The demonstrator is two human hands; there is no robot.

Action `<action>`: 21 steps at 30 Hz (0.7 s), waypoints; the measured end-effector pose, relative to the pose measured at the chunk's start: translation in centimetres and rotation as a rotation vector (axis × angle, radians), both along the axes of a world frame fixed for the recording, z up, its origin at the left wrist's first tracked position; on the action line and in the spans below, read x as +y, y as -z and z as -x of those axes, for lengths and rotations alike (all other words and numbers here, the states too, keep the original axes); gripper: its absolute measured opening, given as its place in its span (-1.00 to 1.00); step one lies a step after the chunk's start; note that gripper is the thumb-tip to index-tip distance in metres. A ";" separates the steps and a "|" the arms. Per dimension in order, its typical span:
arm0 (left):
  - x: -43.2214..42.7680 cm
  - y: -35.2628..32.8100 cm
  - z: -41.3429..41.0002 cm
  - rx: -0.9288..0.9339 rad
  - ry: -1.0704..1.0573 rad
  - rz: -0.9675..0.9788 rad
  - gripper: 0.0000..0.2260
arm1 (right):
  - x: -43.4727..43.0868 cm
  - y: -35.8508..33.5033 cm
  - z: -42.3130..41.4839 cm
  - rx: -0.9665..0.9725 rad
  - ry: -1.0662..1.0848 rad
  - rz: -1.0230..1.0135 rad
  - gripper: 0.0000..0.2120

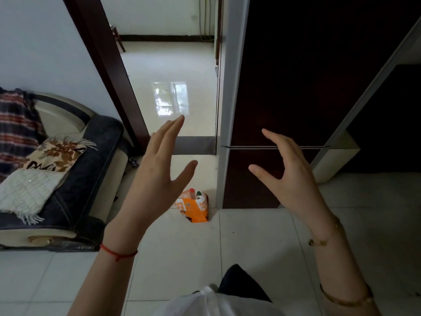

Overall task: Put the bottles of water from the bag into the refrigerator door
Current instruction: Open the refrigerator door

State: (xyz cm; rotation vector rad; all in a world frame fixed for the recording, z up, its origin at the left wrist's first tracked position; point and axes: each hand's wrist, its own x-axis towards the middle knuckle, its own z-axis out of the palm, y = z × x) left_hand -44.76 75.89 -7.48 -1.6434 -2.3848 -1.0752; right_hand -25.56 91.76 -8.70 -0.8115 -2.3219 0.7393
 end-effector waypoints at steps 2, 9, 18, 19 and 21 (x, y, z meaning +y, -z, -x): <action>1.5 0.3 1.1 -0.017 0.011 0.002 -0.32 | 1.4 0.3 1.1 -0.006 0.003 0.004 -0.35; 8.7 0.9 5.3 -0.064 0.033 -0.034 -0.35 | 6.8 0.7 5.7 0.033 -0.009 -0.019 -0.37; 20.6 0.6 11.2 -0.140 0.049 -0.094 -0.33 | 15.0 -0.1 12.5 0.074 0.007 -0.077 -0.37; 21.8 0.5 11.7 -0.150 0.054 -0.106 -0.32 | 16.0 -0.3 13.1 0.077 0.009 -0.089 -0.37; 24.3 0.3 12.6 -0.181 0.064 -0.135 -0.32 | 17.9 -0.7 14.4 0.088 0.015 -0.105 -0.36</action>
